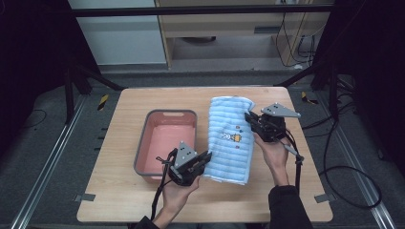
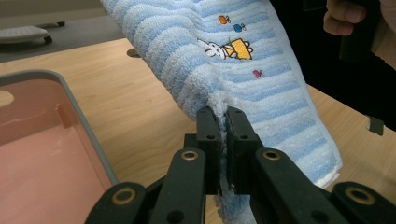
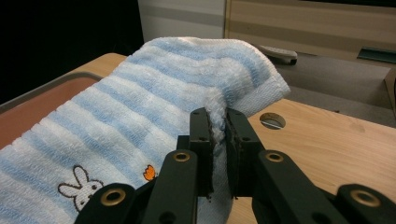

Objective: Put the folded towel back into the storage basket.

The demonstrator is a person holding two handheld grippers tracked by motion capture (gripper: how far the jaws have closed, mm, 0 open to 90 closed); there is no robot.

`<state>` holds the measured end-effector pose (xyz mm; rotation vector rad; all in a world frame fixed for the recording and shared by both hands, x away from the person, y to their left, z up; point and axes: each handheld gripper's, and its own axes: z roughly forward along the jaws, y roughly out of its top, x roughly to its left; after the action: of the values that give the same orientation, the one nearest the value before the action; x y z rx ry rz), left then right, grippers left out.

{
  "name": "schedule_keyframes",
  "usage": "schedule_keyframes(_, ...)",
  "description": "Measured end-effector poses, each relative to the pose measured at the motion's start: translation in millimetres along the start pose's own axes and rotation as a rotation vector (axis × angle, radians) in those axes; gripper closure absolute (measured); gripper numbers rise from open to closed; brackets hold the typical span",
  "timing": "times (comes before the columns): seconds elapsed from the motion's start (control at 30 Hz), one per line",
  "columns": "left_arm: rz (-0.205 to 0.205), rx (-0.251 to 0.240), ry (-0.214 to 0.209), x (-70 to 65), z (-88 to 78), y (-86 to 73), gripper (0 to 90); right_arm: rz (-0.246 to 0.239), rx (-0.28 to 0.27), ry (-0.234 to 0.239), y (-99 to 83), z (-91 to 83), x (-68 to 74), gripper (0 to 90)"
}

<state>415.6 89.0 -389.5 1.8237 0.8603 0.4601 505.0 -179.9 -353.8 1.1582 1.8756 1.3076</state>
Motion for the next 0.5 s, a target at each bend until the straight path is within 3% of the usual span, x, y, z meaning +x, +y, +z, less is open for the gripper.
schedule_keyframes(0.5, 0.004, -0.045, 0.025, 14.2, -19.9, 10.4, 85.3, -0.023, -0.028, 0.007, 20.1, -1.7, 12.3, 82.5)
